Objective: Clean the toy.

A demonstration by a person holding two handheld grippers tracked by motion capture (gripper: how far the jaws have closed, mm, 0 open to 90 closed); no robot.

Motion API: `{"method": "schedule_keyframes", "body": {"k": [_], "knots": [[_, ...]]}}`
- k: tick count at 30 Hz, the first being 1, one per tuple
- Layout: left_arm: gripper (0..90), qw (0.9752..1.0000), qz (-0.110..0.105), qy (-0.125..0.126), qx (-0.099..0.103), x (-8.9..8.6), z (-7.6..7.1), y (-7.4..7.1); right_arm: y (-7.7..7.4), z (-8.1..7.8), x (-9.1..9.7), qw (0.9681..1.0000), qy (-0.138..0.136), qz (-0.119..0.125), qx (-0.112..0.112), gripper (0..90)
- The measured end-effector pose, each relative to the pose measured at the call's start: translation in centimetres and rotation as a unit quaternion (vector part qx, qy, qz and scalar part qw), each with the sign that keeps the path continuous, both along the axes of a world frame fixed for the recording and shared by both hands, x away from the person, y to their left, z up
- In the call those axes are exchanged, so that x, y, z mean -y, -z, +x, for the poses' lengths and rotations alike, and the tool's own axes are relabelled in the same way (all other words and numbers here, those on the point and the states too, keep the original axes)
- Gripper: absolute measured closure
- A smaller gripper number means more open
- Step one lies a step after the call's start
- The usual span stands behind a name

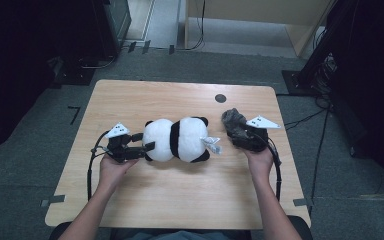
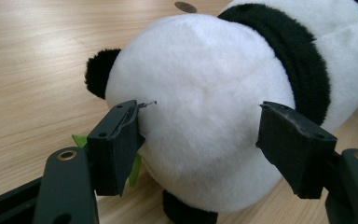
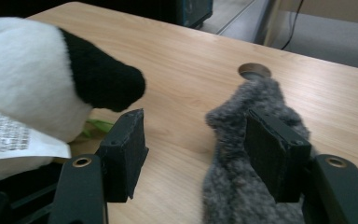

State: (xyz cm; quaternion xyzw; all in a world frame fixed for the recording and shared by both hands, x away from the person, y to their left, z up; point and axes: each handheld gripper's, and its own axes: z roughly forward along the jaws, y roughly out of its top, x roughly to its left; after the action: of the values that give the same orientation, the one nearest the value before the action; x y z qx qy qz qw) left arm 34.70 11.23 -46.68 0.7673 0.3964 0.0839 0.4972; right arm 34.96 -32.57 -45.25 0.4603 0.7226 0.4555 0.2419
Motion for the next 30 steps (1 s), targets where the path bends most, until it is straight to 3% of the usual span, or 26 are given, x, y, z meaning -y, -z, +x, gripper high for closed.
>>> {"method": "schedule_keyframes", "body": {"k": [6,10,13,17,21,25,28,30], "knots": [[28.8,1.0,0.002,0.002,0.002,0.0,-0.2,0.2,0.4,0.7,1.4,0.9997,0.022,-0.003,0.005,39.0],[28.7,1.0,-0.007,-0.001,0.002,0.0,-0.2,0.2,1.0,1.6,2.1,0.9992,0.04,0.002,-0.006,39.6],[28.7,0.9999,-0.016,-0.001,0.002,-0.1,-0.2,0.1,1.6,2.1,2.5,0.9987,0.05,-0.002,-0.006,39.9],[28.6,0.9999,-0.011,-0.001,0.004,0.0,-0.3,0.1,2.5,3.0,2.9,0.9979,0.063,-0.017,-0.008,41.5],[28.3,0.9999,-0.007,-0.002,0.009,0.1,-0.3,0.2,3.5,3.6,3.4,0.9971,0.073,-0.004,-0.02,45.5],[28.3,0.9999,-0.006,-0.003,0.007,0.1,-0.3,0.3,3.9,3.8,3.3,0.9961,0.079,-0.038,-0.007,45.1],[28.3,1.0,-0.006,-0.003,0.007,0.1,-0.3,0.3,4.0,4.1,3.5,0.9952,0.087,-0.045,0.008,45.1],[28.3,1.0,-0.006,-0.003,0.007,0.1,-0.3,0.3,4.2,4.4,4.0,0.9949,0.089,-0.048,-0.003,46.1]]}}
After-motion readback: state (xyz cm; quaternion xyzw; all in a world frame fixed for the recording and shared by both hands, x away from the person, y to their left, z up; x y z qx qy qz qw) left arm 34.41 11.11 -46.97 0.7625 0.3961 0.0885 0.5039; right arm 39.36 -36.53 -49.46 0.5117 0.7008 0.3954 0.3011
